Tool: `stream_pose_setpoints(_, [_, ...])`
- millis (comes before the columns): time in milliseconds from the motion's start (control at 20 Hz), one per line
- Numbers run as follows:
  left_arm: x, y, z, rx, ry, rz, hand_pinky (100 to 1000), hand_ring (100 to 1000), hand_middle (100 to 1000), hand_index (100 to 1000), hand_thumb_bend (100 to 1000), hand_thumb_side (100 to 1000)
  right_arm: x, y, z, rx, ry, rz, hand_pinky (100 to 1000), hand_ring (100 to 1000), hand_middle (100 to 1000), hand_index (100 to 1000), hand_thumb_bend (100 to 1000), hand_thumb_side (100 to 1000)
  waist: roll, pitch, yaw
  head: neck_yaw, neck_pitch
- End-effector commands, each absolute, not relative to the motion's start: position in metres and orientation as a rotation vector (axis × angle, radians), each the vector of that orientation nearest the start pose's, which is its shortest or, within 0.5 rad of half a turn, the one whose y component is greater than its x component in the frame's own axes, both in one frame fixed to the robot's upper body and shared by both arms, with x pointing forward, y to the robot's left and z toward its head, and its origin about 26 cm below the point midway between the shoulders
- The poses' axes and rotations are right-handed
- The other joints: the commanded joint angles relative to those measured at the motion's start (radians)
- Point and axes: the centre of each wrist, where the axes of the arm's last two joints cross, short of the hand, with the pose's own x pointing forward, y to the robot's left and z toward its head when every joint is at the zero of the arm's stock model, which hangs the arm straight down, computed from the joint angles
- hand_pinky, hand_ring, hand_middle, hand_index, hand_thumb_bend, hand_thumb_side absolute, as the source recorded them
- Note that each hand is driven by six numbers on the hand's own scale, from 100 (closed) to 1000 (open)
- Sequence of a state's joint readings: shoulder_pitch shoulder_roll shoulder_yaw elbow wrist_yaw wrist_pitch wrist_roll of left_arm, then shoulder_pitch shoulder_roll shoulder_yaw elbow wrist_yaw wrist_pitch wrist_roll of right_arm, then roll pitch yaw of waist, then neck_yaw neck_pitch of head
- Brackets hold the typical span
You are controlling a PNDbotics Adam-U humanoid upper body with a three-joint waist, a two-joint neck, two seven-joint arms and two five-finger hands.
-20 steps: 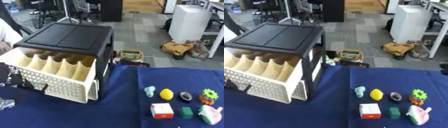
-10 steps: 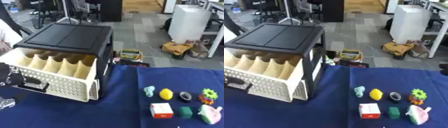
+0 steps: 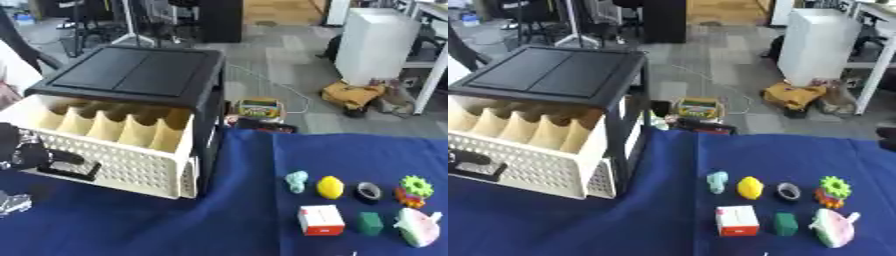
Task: Pick up objects from table and place into drawer.
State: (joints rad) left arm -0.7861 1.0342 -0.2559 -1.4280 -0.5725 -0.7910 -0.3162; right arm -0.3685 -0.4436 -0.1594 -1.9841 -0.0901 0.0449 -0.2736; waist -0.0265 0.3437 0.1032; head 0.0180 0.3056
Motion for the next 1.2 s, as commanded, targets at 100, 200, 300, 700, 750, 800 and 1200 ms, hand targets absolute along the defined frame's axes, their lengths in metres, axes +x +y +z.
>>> stream_pose_setpoints(100, [0.367,0.37,0.351,-1.005,1.703,2.468,100,100,100,957,100,1000,0.298,-0.31,0.252,-0.437,-2.379,-0.007,729,716,452,850,100,1000,0.009,-0.017,-0.002,-0.004,-0.005])
stream_pose_setpoints(200, [0.366,0.371,0.351,-1.007,1.702,2.47,100,100,100,949,100,1000,0.298,-0.31,0.252,-0.435,-2.379,-0.006,729,716,452,850,100,1000,0.01,-0.017,-0.001,-0.003,-0.003])
stream_pose_setpoints(300, [0.366,0.373,0.351,-1.009,1.699,2.487,100,100,100,950,100,1000,0.298,-0.31,0.252,-0.433,-2.379,-0.004,729,716,452,850,100,1000,0.01,-0.017,0.0,-0.004,-0.003])
stream_pose_setpoints(700, [0.369,0.38,0.356,-1.025,1.725,2.506,100,100,100,944,100,1000,0.298,-0.31,0.252,-0.422,-2.375,-0.004,730,716,451,850,100,1000,0.01,-0.016,-0.001,-0.002,-0.005])
stream_pose_setpoints(750, [0.368,0.38,0.357,-1.026,1.729,2.501,100,100,100,944,100,1000,0.298,-0.31,0.252,-0.422,-2.375,-0.004,730,716,451,850,100,1000,0.011,-0.016,-0.001,-0.003,-0.005])
stream_pose_setpoints(800, [0.367,0.381,0.359,-1.028,1.732,2.497,100,100,100,943,100,1000,0.298,-0.31,0.252,-0.423,-2.376,-0.003,730,716,451,850,100,1000,0.011,-0.016,-0.001,-0.003,-0.004])
stream_pose_setpoints(1200, [0.365,0.386,0.364,-1.067,1.727,2.484,100,100,100,949,100,1000,0.298,-0.31,0.252,-0.425,-2.376,-0.004,729,715,451,850,100,1000,0.012,-0.016,0.004,-0.003,0.002])
